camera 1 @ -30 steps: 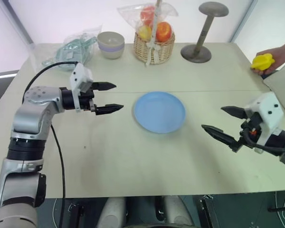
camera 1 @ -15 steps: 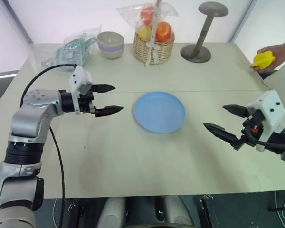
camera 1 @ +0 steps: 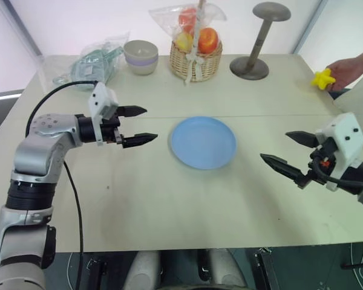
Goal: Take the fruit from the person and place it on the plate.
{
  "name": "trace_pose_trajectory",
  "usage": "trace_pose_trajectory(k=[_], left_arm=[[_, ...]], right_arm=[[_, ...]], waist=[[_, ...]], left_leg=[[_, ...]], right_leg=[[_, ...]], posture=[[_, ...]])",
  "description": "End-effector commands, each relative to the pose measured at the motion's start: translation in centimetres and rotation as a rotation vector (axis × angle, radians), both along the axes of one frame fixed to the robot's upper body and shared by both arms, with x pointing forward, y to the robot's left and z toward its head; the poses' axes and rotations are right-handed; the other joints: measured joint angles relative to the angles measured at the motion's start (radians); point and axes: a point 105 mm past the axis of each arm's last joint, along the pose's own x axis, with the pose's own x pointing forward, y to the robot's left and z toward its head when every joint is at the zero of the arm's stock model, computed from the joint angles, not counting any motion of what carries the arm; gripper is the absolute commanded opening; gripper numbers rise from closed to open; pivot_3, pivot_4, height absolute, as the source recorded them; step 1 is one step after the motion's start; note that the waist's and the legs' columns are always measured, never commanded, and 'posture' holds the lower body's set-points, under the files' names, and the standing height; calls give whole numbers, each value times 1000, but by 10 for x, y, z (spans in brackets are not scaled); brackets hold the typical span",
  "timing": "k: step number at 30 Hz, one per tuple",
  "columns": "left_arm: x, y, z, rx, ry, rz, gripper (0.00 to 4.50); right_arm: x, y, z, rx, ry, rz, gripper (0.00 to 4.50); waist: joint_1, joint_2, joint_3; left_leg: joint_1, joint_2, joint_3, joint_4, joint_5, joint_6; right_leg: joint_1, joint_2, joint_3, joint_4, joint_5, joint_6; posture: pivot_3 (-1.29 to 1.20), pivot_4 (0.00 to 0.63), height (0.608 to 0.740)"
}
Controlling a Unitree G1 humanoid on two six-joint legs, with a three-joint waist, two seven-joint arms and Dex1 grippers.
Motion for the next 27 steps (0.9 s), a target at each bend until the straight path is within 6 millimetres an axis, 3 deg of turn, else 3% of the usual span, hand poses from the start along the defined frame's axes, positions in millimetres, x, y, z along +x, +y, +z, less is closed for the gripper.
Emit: trace_pose_trajectory(k=[1,20,27], left_arm=[[-2,-3,15,-11,-65,-14,4487],[3,-7,17,-31,-94,15,4487],[4,-8,16,-33,-95,17,4487]], right_arm=[[-1,2,12,-7,-60,-1,4500],[3,4,18,25,-106,-35,4500],[24,-2,52,176,-289,-190,4500]], waist=[[0,0,0],[0,0,0],[-4,0,0]], left_leg=[[0,0,0,0,0,0],[0,0,0,0,0,0],[0,0,0,0,0,0]], right_leg=[[0,0,0,0,0,0],[0,0,0,0,0,0],[0,0,0,0,0,0]], posture=[[0,150,740],[0,150,740],[0,150,740]])
